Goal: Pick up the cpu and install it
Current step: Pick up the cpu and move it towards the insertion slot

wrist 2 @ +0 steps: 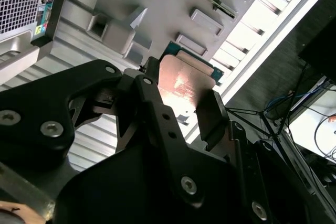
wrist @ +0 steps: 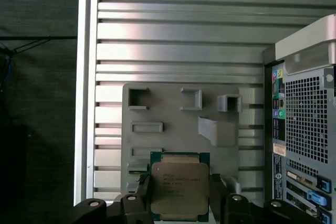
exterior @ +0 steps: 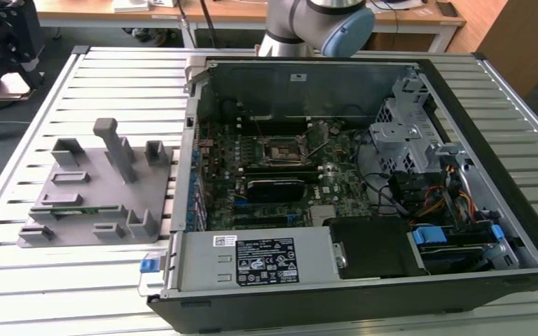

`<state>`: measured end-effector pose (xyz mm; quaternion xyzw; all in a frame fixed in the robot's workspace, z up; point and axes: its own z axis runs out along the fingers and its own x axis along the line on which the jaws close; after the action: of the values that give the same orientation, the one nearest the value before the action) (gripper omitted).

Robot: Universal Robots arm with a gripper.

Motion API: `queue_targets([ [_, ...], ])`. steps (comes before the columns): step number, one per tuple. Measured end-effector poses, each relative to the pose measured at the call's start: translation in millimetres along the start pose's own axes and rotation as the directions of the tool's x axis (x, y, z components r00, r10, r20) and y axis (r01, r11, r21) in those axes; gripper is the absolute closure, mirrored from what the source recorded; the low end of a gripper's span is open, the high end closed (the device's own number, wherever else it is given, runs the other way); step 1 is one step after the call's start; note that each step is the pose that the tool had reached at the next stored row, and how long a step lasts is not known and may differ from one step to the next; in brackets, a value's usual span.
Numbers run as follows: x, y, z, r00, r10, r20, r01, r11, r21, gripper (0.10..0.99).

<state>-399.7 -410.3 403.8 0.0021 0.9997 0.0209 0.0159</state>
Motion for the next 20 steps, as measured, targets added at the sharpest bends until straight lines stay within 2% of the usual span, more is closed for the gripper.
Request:
queue_targets([
  [9,-10.0,0.1,0.3,1.0000,0.000,0.0000,0.000,1.0000,0.000,0.557],
  [20,-30.2,0.2,1.0,1.0000,0.000,0.0000,0.000,1.0000,0.000,0.557],
])
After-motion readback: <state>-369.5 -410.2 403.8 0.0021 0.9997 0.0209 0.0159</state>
